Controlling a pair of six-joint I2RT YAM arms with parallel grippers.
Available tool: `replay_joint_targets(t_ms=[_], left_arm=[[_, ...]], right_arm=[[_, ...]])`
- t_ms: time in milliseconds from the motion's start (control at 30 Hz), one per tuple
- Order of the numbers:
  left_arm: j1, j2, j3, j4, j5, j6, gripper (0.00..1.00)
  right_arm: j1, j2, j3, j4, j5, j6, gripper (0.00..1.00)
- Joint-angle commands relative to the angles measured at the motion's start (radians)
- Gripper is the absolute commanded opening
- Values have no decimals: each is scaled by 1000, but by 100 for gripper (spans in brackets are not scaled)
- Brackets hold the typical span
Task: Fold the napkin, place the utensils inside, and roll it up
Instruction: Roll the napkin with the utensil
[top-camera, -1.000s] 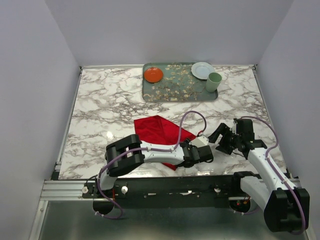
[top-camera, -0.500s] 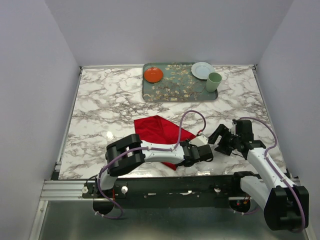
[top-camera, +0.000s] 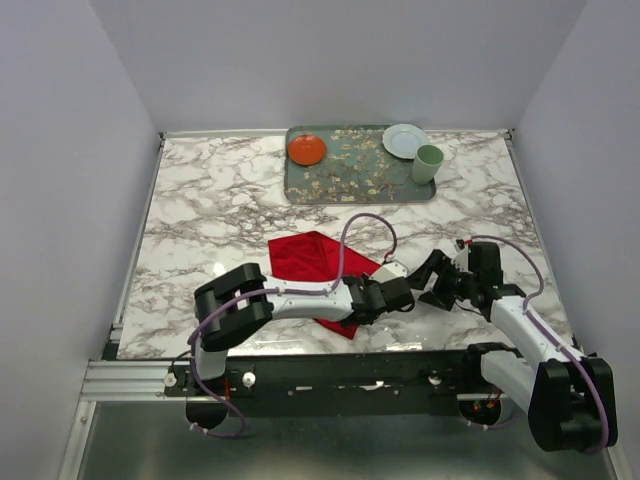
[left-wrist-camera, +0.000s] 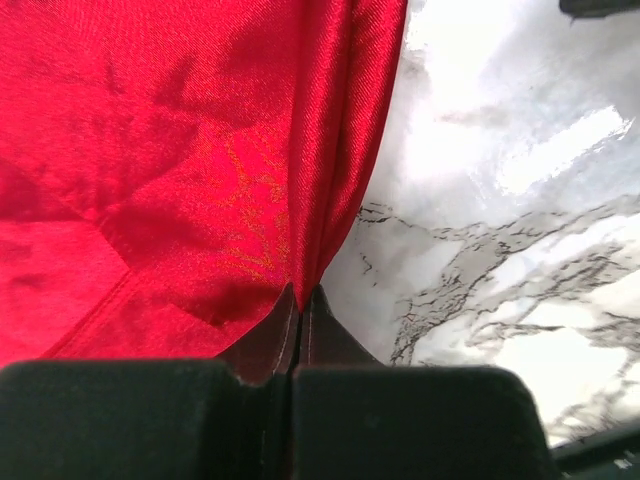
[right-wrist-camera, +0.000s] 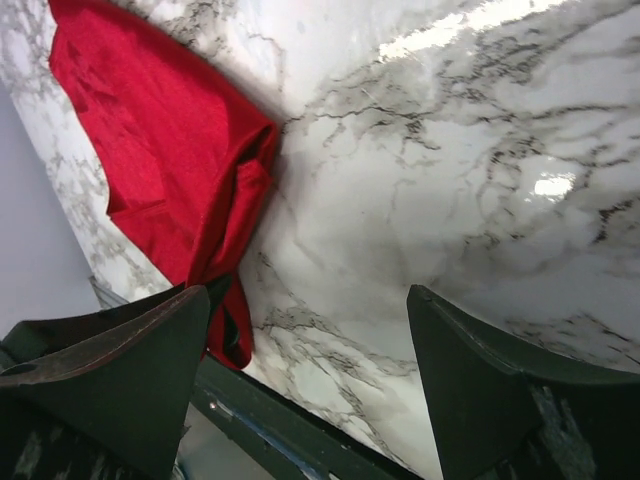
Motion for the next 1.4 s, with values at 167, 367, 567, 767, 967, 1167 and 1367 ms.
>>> replay_joint_targets(t_ms=[167, 367, 567, 767, 967, 1167, 1367], left_arm=[[141, -148, -233, 283, 457, -74, 0], [189, -191, -323, 449, 644, -79, 0], [223, -214, -383, 532, 707, -85, 0], [237, -227, -400, 567, 735, -82, 0], [241, -251, -412, 578, 745, -76, 0], [249, -257, -403, 566, 751, -63, 0], [252, -260, -391, 566, 771, -57, 0]], right_arm=[[100, 71, -3, 200, -60, 115, 89], [235, 126, 22, 232, 57, 252, 86], [363, 178, 66, 216, 192, 319, 84], [478, 255, 115, 145, 276, 425, 77], [541, 247, 77, 137, 336, 539, 73], [545, 165, 19, 134, 364, 588, 72], [573, 232, 33, 149, 356, 621, 71]])
